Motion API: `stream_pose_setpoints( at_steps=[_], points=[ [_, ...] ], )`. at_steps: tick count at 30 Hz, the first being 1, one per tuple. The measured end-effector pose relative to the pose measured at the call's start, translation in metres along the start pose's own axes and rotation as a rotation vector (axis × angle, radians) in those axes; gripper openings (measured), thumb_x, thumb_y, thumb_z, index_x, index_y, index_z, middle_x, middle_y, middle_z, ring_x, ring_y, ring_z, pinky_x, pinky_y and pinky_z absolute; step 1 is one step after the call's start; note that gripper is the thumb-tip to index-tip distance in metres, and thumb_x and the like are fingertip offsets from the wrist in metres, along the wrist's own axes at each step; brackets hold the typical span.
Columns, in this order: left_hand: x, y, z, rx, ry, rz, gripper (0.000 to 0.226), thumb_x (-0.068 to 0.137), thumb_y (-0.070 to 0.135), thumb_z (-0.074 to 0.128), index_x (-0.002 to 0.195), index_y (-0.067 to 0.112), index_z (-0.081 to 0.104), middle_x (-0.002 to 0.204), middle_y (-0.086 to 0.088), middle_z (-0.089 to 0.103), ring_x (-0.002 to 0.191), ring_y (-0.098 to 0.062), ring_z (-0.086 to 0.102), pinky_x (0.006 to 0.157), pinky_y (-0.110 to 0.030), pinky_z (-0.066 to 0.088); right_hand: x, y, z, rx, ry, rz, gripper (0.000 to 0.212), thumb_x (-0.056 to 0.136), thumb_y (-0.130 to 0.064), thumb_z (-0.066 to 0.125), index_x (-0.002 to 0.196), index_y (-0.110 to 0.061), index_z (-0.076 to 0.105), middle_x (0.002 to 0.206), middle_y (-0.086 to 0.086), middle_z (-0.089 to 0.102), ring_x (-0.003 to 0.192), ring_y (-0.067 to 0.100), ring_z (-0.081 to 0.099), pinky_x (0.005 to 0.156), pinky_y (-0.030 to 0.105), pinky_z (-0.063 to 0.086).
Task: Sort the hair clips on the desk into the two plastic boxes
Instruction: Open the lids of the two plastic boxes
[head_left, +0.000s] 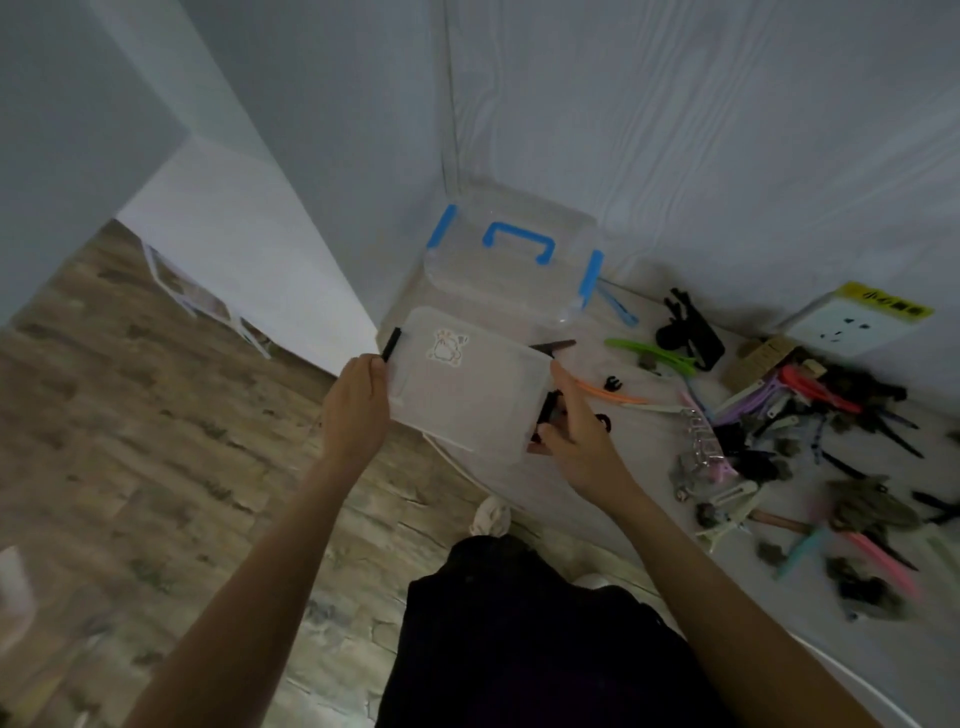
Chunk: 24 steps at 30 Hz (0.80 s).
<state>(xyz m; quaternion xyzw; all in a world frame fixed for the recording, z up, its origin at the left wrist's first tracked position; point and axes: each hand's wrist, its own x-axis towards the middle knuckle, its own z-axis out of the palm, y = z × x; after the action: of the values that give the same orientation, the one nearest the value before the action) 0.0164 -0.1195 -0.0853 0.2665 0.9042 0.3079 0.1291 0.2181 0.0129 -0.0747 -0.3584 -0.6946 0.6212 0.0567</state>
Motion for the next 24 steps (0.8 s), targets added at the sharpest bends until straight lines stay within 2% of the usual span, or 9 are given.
stream_pose_setpoints(
  at_steps=[3,6,9,11,13,16,19,22,24],
  points=[
    [0.009,-0.005,0.005,0.007,-0.115,-0.102,0.029,0.099,0.017,0.031,0.074,0.007,0.043,0.067,-0.002,0.042,0.070,-0.024,0.043,0.064,-0.033,0.029,0.004,0.004,0.003,-0.243,0.024,0.025,0.068,0.092,-0.033,0.052,0.146,-0.026,0.013,0.156,0.003,0.007,0.142,0.023,0.015,0.116,0.044,0.023],
    [0.017,-0.002,0.004,0.000,-0.184,-0.130,0.032,0.099,0.025,0.032,0.084,0.006,0.053,0.076,-0.006,0.052,0.076,-0.024,0.048,0.066,-0.033,0.031,0.011,-0.007,0.005,-0.678,-0.006,-0.108,0.094,0.072,-0.066,0.060,0.145,-0.030,0.012,0.156,0.006,-0.014,0.143,0.025,-0.012,0.117,0.048,0.001],
    [0.027,-0.004,0.002,-0.022,-0.227,-0.131,0.037,0.100,0.030,0.032,0.092,0.003,0.058,0.080,-0.010,0.057,0.077,-0.027,0.053,0.068,-0.034,0.039,0.028,-0.014,0.010,-0.959,-0.046,-0.183,0.101,0.062,-0.074,0.061,0.142,-0.033,0.016,0.153,0.013,-0.022,0.141,0.035,-0.021,0.116,0.055,-0.007],
    [0.035,-0.006,0.000,-0.057,-0.270,-0.149,0.040,0.100,0.030,0.031,0.089,0.001,0.057,0.080,-0.013,0.058,0.079,-0.032,0.058,0.073,-0.041,0.050,0.037,-0.016,0.011,-0.937,-0.060,-0.109,0.098,0.061,-0.069,0.066,0.139,-0.033,0.018,0.154,0.013,-0.019,0.141,0.039,-0.013,0.116,0.055,0.000],
    [0.041,-0.006,-0.001,-0.097,-0.309,-0.173,0.041,0.100,0.027,0.029,0.091,-0.001,0.057,0.084,-0.016,0.059,0.086,-0.035,0.061,0.080,-0.049,0.053,0.038,-0.016,0.011,-0.820,-0.044,-0.097,0.094,0.060,-0.063,0.072,0.136,-0.034,0.023,0.154,0.010,-0.012,0.141,0.036,-0.005,0.116,0.052,0.007],
    [0.047,-0.002,-0.001,-0.161,-0.343,-0.209,0.037,0.100,0.027,0.031,0.099,0.003,0.060,0.094,-0.014,0.060,0.091,-0.033,0.060,0.083,-0.046,0.054,0.033,-0.013,0.008,-0.701,0.040,-0.170,0.088,0.057,-0.062,0.074,0.130,-0.036,0.031,0.153,0.007,-0.003,0.140,0.028,-0.001,0.115,0.055,0.012],
    [0.054,-0.002,0.000,-0.171,-0.374,-0.209,0.033,0.099,0.024,0.033,0.092,0.006,0.060,0.092,-0.016,0.061,0.089,-0.033,0.060,0.082,-0.044,0.054,0.031,-0.011,0.011,-0.658,0.113,-0.218,0.082,0.054,-0.069,0.064,0.123,-0.037,0.035,0.151,0.008,0.004,0.139,0.027,0.000,0.113,0.060,0.008],
    [0.057,-0.004,0.000,-0.198,-0.375,-0.192,0.032,0.099,0.025,0.035,0.085,0.007,0.058,0.083,-0.011,0.057,0.081,-0.029,0.057,0.067,-0.032,0.051,0.028,-0.012,0.015,-0.630,0.153,-0.216,0.078,0.053,-0.071,0.060,0.120,-0.038,0.037,0.150,0.008,0.006,0.141,0.028,-0.001,0.114,0.060,-0.001],
    [0.058,-0.007,-0.001,-0.196,-0.369,-0.177,0.030,0.099,0.024,0.036,0.088,0.008,0.058,0.087,-0.011,0.060,0.079,-0.023,0.055,0.057,-0.021,0.044,0.023,-0.017,0.015,-0.616,0.178,-0.235,0.076,0.054,-0.069,0.063,0.119,-0.038,0.038,0.149,0.008,0.009,0.140,0.028,0.001,0.113,0.061,0.003]
  ],
)
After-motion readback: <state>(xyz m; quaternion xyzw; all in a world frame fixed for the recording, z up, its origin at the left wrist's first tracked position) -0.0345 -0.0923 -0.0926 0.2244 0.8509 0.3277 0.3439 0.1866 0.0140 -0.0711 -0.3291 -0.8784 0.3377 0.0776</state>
